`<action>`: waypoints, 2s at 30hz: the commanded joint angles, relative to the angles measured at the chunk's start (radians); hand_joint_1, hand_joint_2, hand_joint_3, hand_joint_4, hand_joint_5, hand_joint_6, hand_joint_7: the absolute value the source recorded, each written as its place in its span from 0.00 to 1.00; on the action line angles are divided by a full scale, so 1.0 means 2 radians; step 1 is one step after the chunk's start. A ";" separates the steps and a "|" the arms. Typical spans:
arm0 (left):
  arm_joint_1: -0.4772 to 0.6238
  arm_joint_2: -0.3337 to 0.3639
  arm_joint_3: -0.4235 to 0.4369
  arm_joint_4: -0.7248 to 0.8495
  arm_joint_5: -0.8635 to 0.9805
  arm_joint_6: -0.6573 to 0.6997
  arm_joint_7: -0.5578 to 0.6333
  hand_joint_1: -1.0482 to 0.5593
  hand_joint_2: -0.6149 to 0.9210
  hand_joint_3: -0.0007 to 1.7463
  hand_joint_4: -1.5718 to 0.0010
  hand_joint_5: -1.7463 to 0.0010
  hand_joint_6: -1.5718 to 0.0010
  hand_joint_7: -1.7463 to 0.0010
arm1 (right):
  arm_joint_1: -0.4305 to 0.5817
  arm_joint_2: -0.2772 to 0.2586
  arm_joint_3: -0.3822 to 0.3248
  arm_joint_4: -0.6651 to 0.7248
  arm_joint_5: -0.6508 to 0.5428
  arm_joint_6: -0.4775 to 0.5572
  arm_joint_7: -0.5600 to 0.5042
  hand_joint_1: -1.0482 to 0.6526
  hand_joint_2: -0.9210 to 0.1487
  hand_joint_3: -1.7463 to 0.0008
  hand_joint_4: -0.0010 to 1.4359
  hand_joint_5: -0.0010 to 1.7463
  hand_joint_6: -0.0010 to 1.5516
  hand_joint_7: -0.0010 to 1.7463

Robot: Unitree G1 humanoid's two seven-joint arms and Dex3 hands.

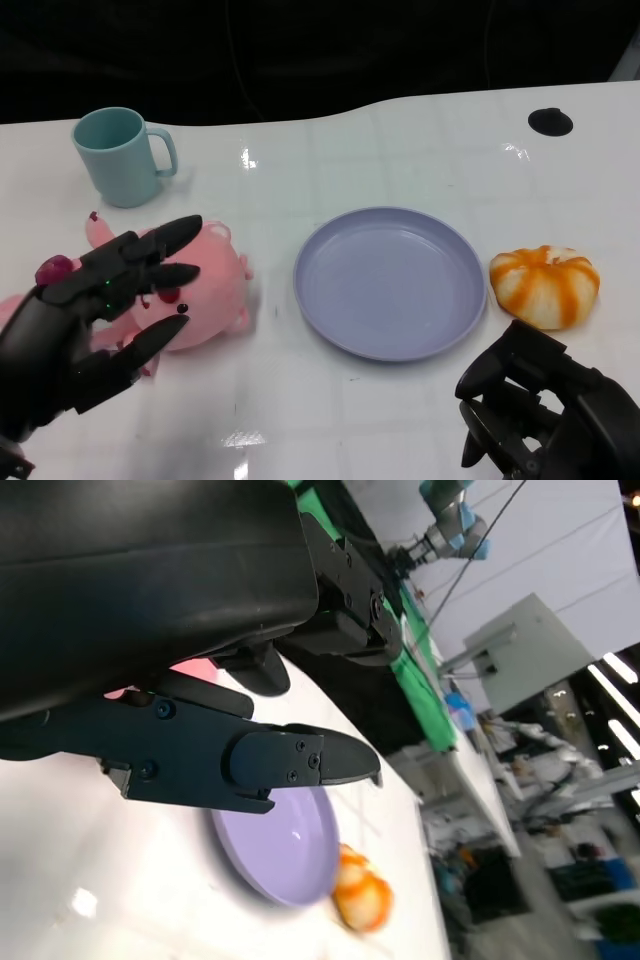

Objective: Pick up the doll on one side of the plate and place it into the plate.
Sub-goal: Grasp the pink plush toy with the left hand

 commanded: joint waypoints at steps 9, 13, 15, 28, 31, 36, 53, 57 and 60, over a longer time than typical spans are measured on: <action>-0.013 0.073 0.009 -0.007 0.143 -0.004 0.046 0.20 1.00 0.10 1.00 0.79 0.90 1.00 | 0.003 -0.004 -0.003 -0.011 0.004 0.007 -0.001 0.42 0.05 0.64 0.41 0.98 0.31 0.92; -0.016 0.096 0.006 -0.013 0.193 0.008 0.052 0.19 1.00 0.10 1.00 0.82 0.92 1.00 | 0.003 -0.004 -0.006 -0.010 0.004 0.006 -0.001 0.42 0.04 0.65 0.41 0.98 0.31 0.91; -0.017 0.110 0.004 -0.018 0.224 0.022 0.051 0.17 1.00 0.10 1.00 0.85 0.94 1.00 | 0.002 -0.004 -0.007 -0.010 0.006 0.007 -0.001 0.42 0.04 0.65 0.41 0.98 0.30 0.91; -0.066 0.168 -0.059 0.004 0.427 0.090 0.061 0.16 1.00 0.03 0.99 0.90 0.93 0.98 | 0.000 -0.001 -0.006 -0.007 0.004 0.007 -0.004 0.42 0.03 0.66 0.40 0.99 0.30 0.92; -0.085 0.174 -0.080 0.028 0.461 0.109 0.059 0.17 1.00 0.02 0.99 0.89 0.93 0.99 | 0.001 -0.001 -0.004 -0.009 0.002 0.008 -0.006 0.41 0.02 0.66 0.41 0.99 0.30 0.92; -0.117 0.177 -0.114 0.071 0.489 0.133 0.053 0.18 1.00 0.01 0.99 0.89 0.92 0.99 | 0.003 -0.002 -0.003 -0.012 0.003 0.012 -0.007 0.42 0.02 0.67 0.41 0.99 0.30 0.91; -0.243 0.164 -0.225 0.286 0.487 0.122 0.075 0.18 1.00 0.02 0.95 0.91 0.90 1.00 | 0.011 -0.002 -0.001 -0.023 0.004 0.015 -0.007 0.41 0.02 0.68 0.42 0.98 0.31 0.91; -0.277 0.150 -0.250 0.351 0.489 0.125 0.084 0.18 1.00 0.02 0.95 0.92 0.91 1.00 | 0.014 -0.003 0.000 -0.026 0.002 0.016 -0.008 0.41 0.02 0.68 0.42 0.98 0.31 0.91; -0.296 0.141 -0.268 0.387 0.490 0.126 0.094 0.19 1.00 0.03 0.95 0.92 0.90 1.00 | 0.016 -0.003 0.000 -0.027 0.003 0.015 -0.007 0.41 0.02 0.68 0.42 0.98 0.32 0.91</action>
